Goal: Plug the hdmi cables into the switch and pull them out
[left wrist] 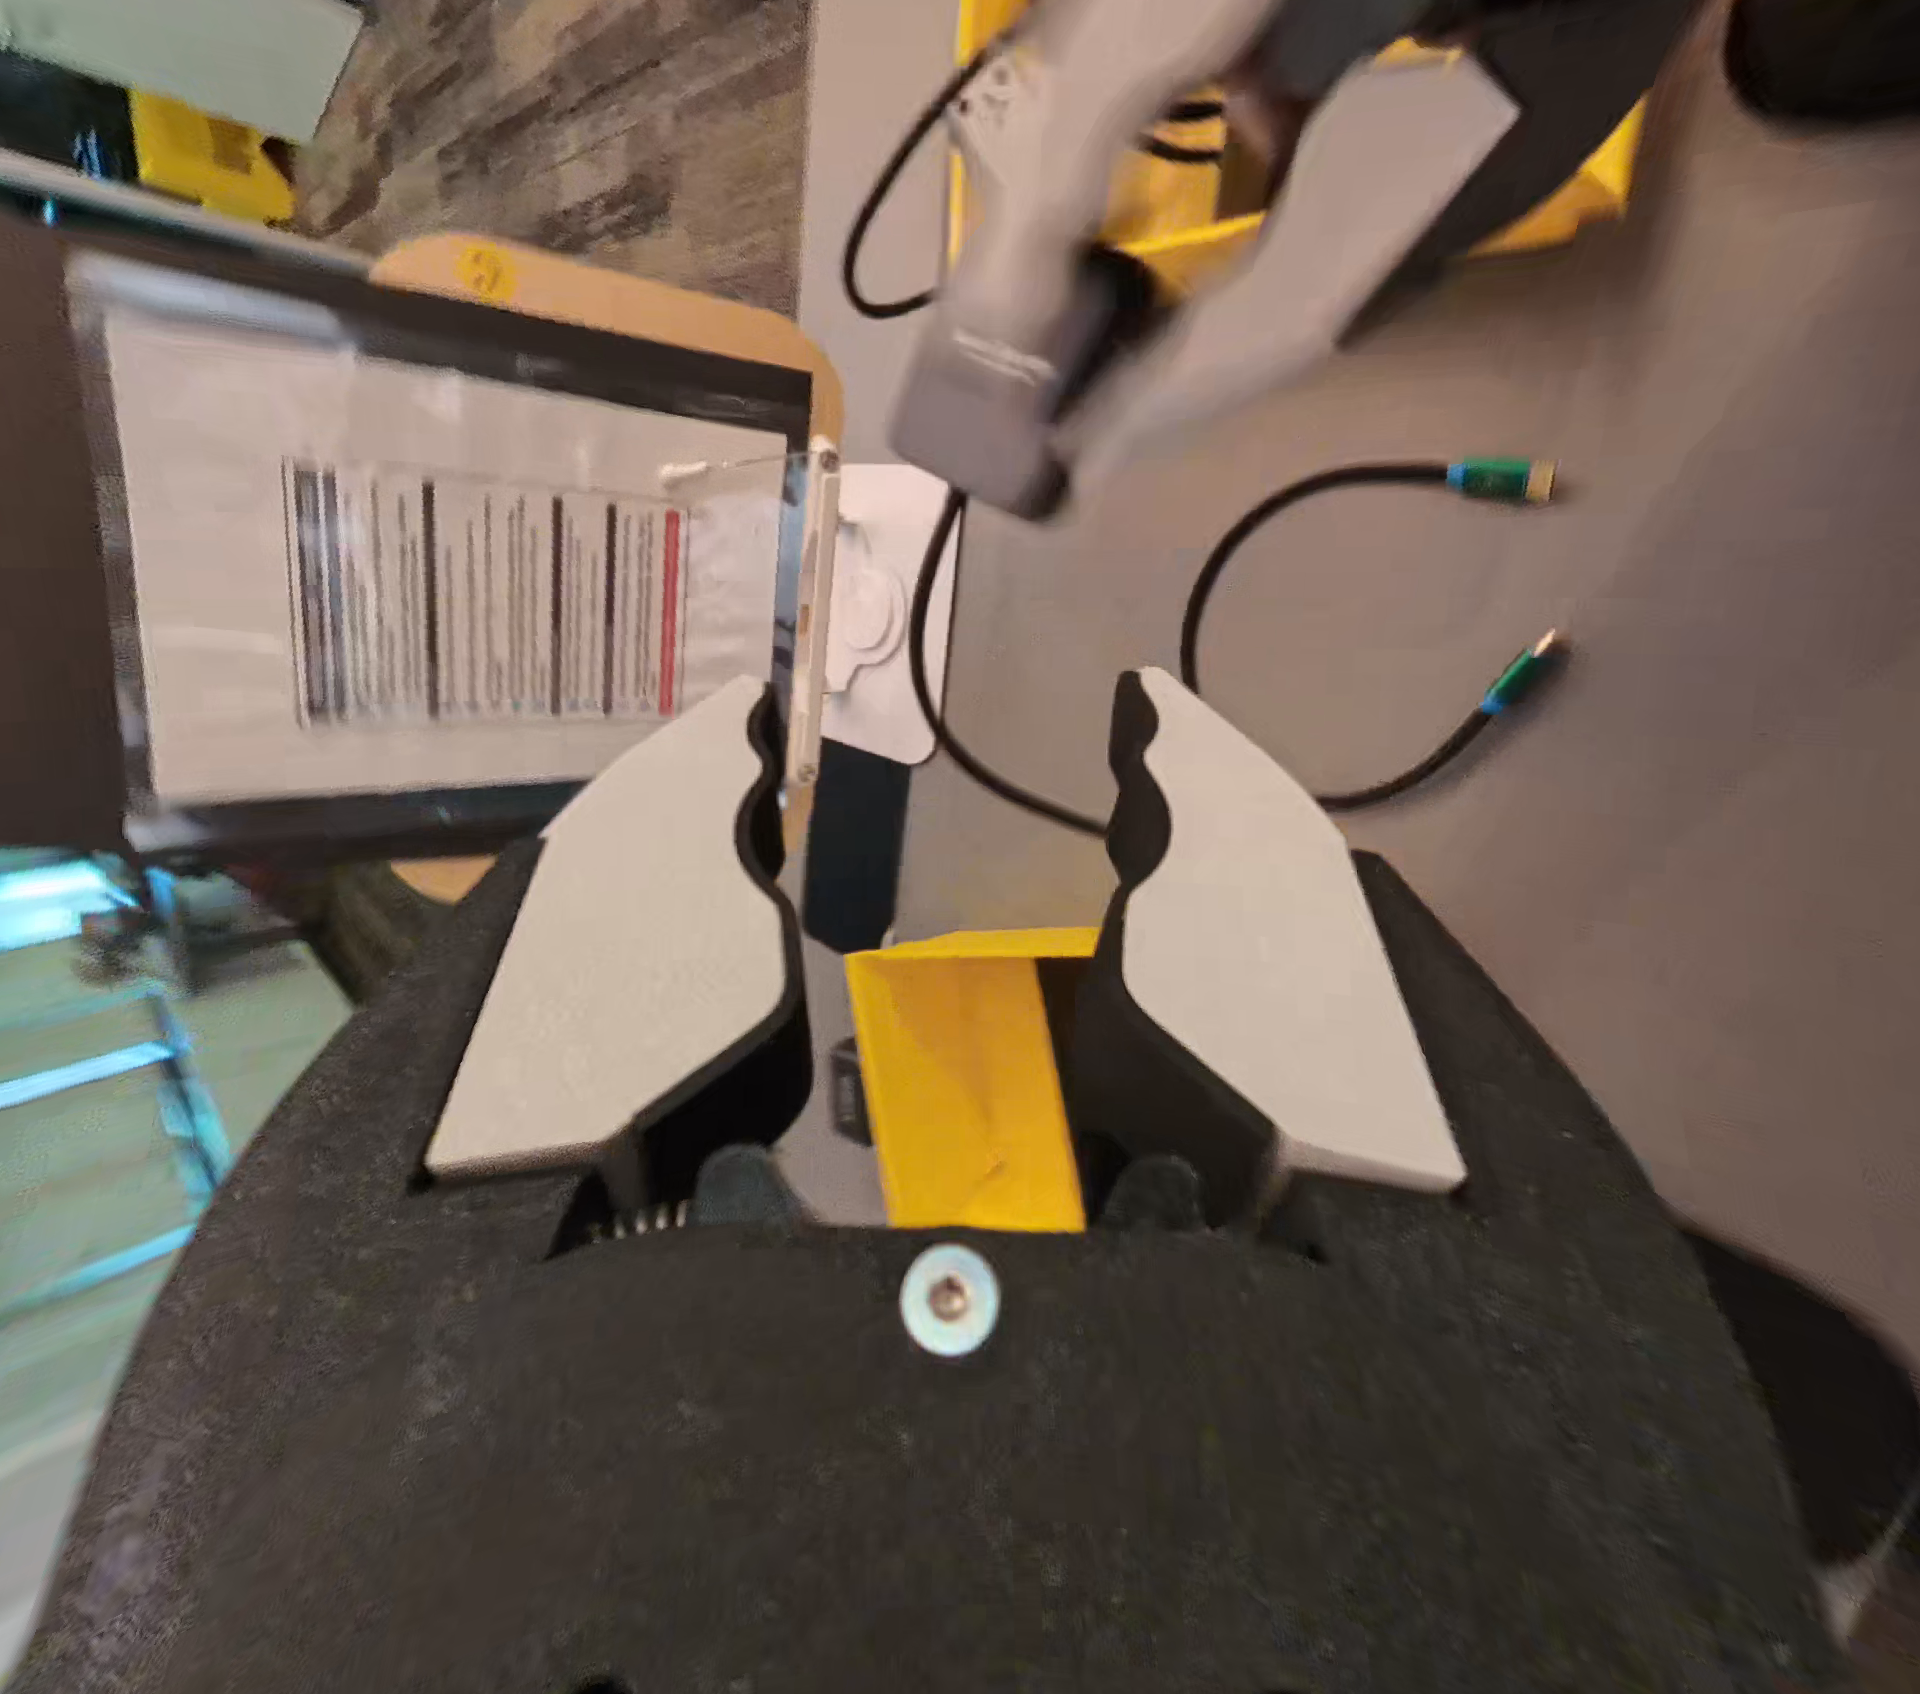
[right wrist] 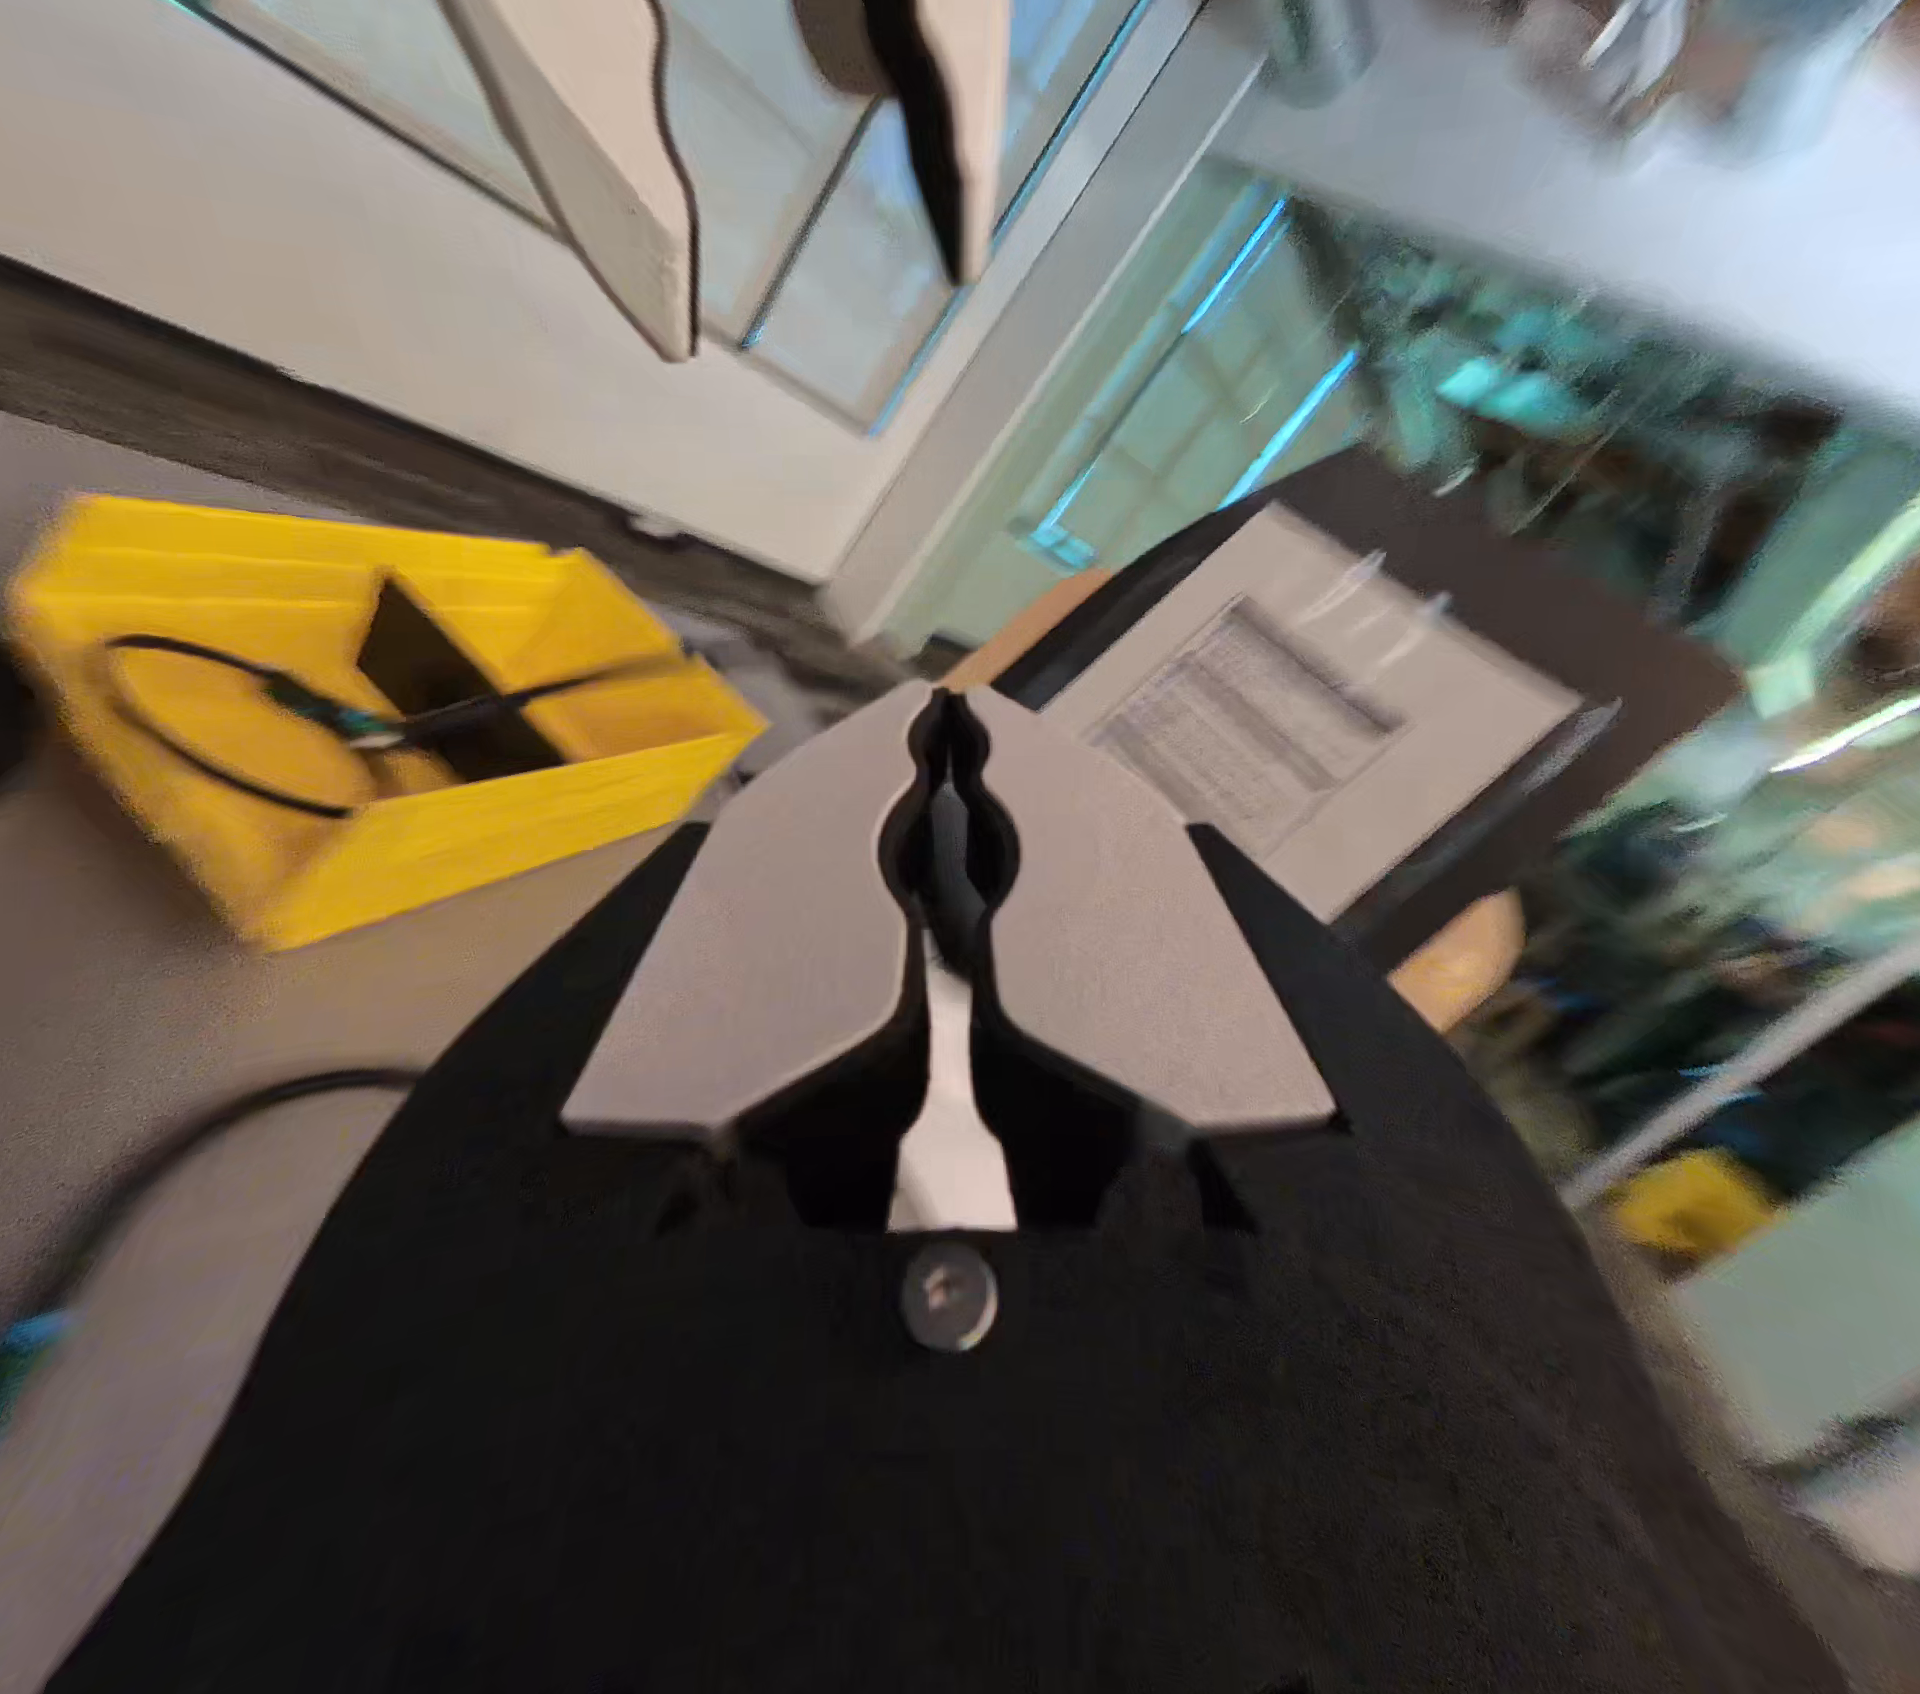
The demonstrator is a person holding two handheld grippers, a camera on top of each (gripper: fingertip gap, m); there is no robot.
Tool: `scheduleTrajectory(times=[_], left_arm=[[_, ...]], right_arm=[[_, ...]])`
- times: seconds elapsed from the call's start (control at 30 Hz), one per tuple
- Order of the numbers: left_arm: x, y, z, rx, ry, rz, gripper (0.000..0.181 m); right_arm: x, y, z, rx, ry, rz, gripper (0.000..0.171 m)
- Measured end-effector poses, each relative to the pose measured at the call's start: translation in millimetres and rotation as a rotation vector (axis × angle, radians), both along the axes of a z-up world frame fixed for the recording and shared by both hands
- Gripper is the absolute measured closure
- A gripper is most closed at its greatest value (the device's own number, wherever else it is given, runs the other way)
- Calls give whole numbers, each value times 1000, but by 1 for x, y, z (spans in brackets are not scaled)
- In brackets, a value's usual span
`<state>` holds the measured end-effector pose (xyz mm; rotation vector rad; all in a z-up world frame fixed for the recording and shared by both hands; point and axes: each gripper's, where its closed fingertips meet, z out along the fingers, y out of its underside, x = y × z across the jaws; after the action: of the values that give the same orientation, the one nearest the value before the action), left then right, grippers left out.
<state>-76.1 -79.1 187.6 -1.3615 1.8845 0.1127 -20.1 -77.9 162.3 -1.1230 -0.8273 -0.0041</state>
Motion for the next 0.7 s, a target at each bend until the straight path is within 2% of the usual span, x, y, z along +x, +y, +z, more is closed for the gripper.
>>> scheduleTrajectory(times=[0.03,0.07,0.13,0.2,0.3,0.37,0.53,0.7], left_arm=[[-16,6,-1,-37,-73,49,119],[-35,14,-5,-77,-145,105,120],[-75,25,-31,-205,-284,184,121],[-117,37,-65,-316,-392,267,130],[-172,49,-111,-416,-474,392,131],[-206,58,-138,-418,-466,503,130],[-297,99,-193,-364,-337,902,124],[-332,123,-238,-553,-339,1129,111]], right_arm=[[4,-4,5,74,-43,-50,171],[5,-1,-2,38,-121,-84,171],[10,14,-41,-229,-275,-135,171],[10,20,-57,-310,-271,-84,171],[12,35,-79,-464,-211,-27,171],[23,49,-94,-504,-239,-88,166],[40,67,-111,-521,-315,-211,158],[39,68,-115,-521,-347,-246,152]])
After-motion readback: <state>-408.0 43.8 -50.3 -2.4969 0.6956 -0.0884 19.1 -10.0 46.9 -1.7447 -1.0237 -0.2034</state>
